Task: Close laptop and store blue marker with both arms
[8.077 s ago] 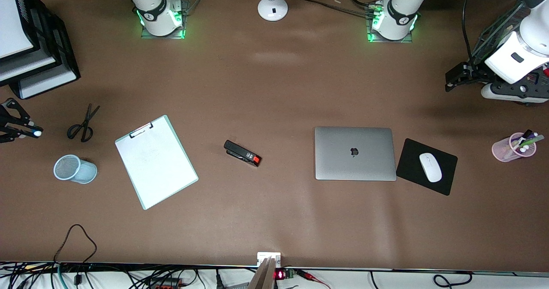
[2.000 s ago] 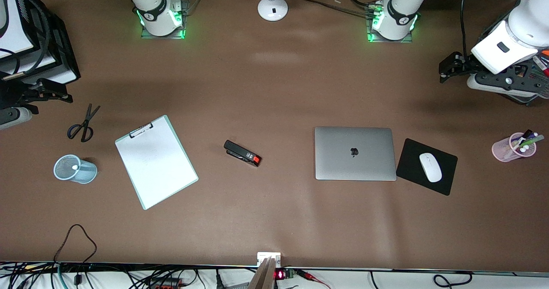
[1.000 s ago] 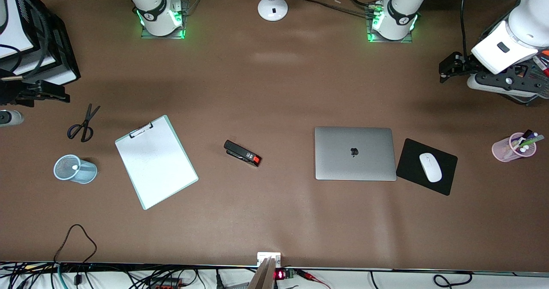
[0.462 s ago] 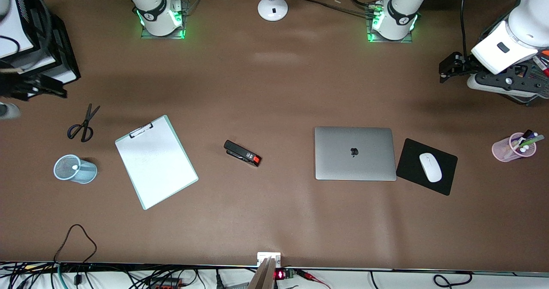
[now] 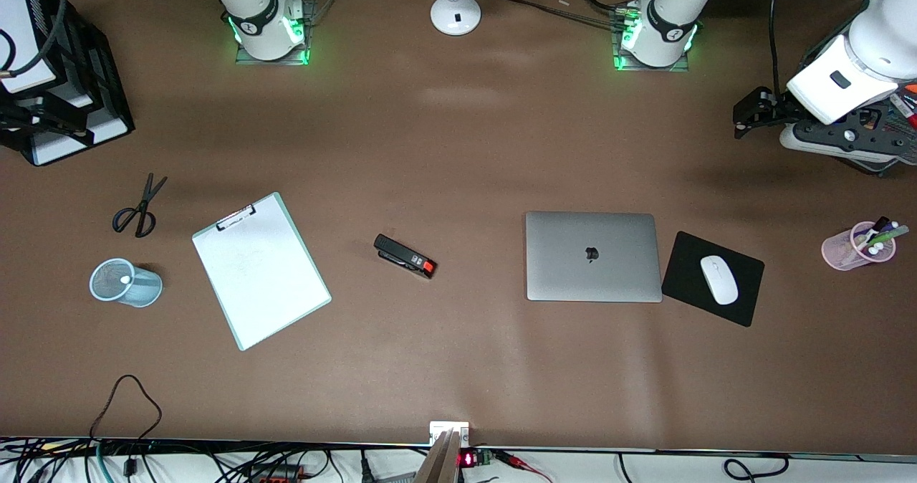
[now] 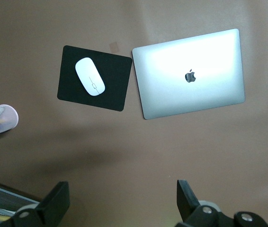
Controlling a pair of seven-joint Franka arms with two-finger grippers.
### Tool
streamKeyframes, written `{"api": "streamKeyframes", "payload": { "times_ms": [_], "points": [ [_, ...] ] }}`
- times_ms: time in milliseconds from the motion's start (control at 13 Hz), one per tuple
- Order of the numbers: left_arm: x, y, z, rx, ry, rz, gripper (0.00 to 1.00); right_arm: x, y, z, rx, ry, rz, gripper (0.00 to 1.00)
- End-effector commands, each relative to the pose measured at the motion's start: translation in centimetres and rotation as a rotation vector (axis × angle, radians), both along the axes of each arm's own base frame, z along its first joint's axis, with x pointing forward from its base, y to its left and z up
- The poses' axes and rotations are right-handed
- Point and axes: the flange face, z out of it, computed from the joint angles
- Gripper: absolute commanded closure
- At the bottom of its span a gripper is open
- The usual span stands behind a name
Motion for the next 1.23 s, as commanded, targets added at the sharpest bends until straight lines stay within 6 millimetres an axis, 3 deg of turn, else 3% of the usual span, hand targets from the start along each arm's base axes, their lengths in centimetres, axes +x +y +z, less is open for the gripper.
{"api": "streamKeyframes", "payload": {
  "times_ms": [0, 462, 692, 1154],
  "points": [
    [0.2, 0.3, 0.5, 0.016, 0.005, -0.020, 0.00, -2.8, -0.2, -0.6, 0.000, -0.043, -0.016, 0.00],
    [0.2, 0.3, 0.6, 0.016, 0.004, -0.018, 0.00, -2.5, 0.2, -0.4, 0.006, -0.054, -0.091, 0.00],
    [0.2, 0.3, 0.5, 0.016, 0.005, -0.020, 0.00, -2.3, 0.8, -0.5, 0.089, -0.059, -0.100, 0.00],
    [0.3, 0.3, 0.6, 0.016, 0.004, -0.017, 0.00, -2.4, 2.0, -0.1, 0.026, -0.062, -0.055, 0.00]
  ]
}}
